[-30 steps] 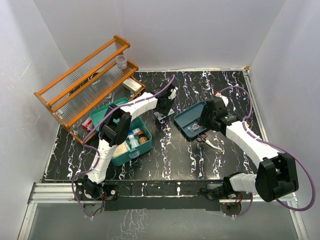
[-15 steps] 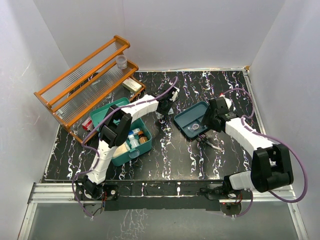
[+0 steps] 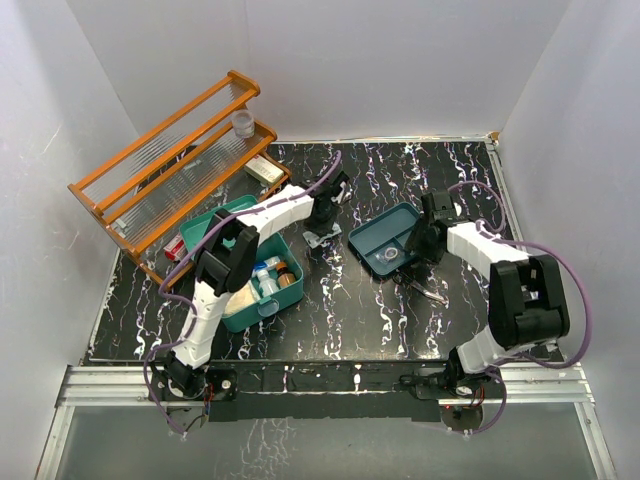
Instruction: Organize the medicine kit
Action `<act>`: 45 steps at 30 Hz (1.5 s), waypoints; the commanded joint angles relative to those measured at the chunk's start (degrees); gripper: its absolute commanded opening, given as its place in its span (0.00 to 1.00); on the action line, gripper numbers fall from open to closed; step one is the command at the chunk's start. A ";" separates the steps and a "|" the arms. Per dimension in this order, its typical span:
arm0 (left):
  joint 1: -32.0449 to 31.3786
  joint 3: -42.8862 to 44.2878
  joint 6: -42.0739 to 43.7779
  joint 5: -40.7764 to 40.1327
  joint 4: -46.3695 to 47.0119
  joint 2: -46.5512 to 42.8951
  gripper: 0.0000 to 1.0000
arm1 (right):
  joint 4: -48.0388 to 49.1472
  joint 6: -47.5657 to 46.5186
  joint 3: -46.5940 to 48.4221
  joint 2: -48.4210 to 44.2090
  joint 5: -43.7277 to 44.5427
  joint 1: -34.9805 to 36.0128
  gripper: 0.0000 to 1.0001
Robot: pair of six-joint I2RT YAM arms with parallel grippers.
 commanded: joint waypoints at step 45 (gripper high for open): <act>-8.18 16.42 -29.94 15.38 7.75 2.85 0.00 | -11.81 10.11 1.90 -17.44 11.20 -0.94 0.51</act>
